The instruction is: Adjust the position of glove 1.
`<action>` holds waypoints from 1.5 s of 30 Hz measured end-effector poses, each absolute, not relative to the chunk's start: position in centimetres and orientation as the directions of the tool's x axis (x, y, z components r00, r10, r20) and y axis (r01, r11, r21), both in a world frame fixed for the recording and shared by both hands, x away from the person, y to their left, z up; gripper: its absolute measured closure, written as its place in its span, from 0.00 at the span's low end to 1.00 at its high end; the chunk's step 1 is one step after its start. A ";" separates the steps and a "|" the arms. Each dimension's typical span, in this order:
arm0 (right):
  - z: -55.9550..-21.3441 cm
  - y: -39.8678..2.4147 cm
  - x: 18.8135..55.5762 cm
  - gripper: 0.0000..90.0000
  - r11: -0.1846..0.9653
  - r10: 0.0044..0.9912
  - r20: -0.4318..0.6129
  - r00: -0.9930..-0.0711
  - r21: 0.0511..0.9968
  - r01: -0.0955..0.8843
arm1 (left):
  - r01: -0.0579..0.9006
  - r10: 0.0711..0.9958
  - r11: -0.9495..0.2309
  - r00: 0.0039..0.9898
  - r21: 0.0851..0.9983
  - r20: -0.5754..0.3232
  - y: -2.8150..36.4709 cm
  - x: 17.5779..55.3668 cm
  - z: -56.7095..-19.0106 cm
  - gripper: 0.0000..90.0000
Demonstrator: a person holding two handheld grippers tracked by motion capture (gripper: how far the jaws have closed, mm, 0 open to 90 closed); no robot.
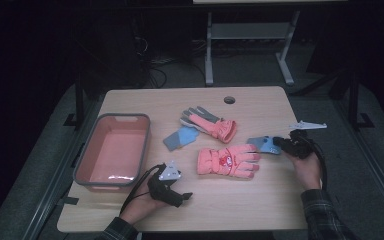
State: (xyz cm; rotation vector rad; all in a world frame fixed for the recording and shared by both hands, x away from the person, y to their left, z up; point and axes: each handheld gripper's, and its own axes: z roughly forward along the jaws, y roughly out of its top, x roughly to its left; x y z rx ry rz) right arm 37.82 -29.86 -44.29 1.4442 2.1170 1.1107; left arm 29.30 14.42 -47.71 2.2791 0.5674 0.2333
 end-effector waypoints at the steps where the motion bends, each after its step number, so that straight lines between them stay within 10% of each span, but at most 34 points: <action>1: -44.0 -30.0 37.7 0.97 0.176 0.895 0.137 -0.425 0.767 0.617 | 0.328 0.467 -0.611 0.884 0.720 -0.007 14.4 29.3 -47.7 0.14; 45: -37.5 -23.4 29.3 0.98 0.264 0.647 0.200 -0.736 0.846 0.463 | 0.331 0.468 -0.605 0.884 0.724 -0.012 14.3 29.1 -47.8 0.14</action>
